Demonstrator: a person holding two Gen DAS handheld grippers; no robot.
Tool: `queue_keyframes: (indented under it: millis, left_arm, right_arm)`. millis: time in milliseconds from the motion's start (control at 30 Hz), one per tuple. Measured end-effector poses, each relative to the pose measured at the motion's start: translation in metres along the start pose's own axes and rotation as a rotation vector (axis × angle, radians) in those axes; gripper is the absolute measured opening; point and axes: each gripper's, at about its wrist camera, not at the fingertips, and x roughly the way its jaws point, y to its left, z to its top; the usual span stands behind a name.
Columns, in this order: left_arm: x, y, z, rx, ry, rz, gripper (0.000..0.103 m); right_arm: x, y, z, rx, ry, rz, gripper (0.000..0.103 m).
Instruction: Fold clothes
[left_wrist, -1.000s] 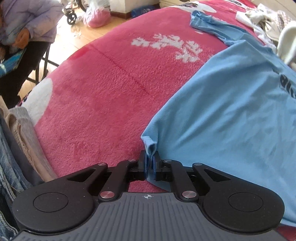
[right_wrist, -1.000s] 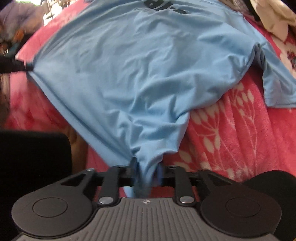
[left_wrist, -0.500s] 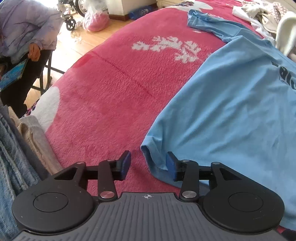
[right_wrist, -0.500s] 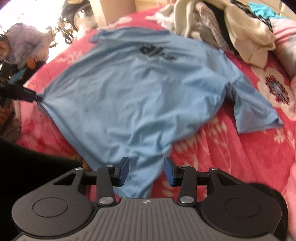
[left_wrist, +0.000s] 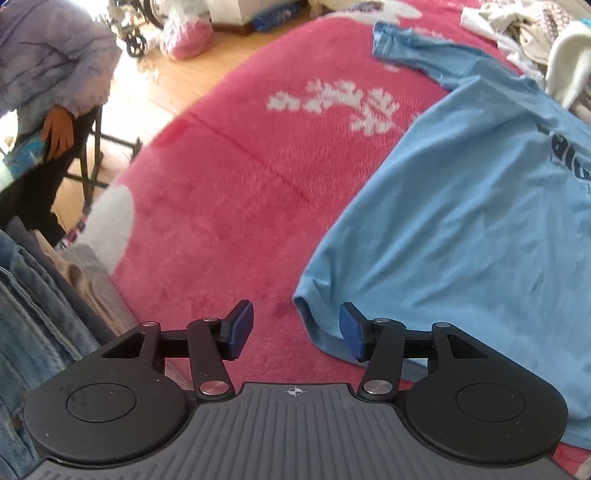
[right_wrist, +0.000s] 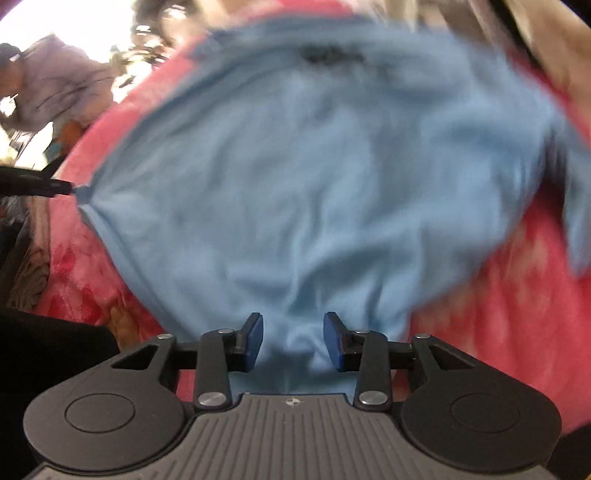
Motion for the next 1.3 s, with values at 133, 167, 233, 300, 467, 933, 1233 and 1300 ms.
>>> queue_keyframes:
  millis: [133, 167, 233, 300, 467, 933, 1233, 1300]
  left_arm:
    - [-0.013, 0.008, 0.005, -0.004, -0.047, -0.027, 0.051]
    - [-0.016, 0.009, 0.006, -0.009, -0.058, -0.037, 0.051]
    - [-0.020, 0.011, 0.008, -0.016, -0.071, -0.051, 0.052]
    - [-0.021, 0.011, 0.009, -0.012, -0.073, -0.051, 0.052]
    - [-0.030, 0.008, 0.008, 0.002, -0.099, -0.034, 0.052]
    - [-0.063, 0.015, -0.003, -0.011, -0.146, -0.064, 0.052]
    - [-0.019, 0.004, -0.001, -0.004, -0.056, -0.139, 0.052]
    - [-0.010, 0.005, -0.004, -0.026, -0.040, -0.160, 0.052]
  right_arm:
    - [-0.009, -0.012, -0.011, 0.073, -0.004, 0.010, 0.038]
    - [-0.014, -0.011, -0.011, 0.068, -0.014, 0.005, 0.038]
    - [-0.025, -0.007, -0.010, 0.050, -0.037, -0.005, 0.038]
    - [-0.033, -0.002, -0.007, 0.030, -0.055, -0.011, 0.038]
    - [-0.053, 0.008, -0.004, -0.040, -0.087, -0.026, 0.038]
    - [-0.087, 0.055, -0.046, -0.415, -0.158, -0.138, 0.042]
    - [-0.039, 0.088, -0.063, -0.604, -0.035, -0.141, 0.042]
    - [-0.032, 0.098, -0.062, -0.644, -0.027, -0.137, 0.042]
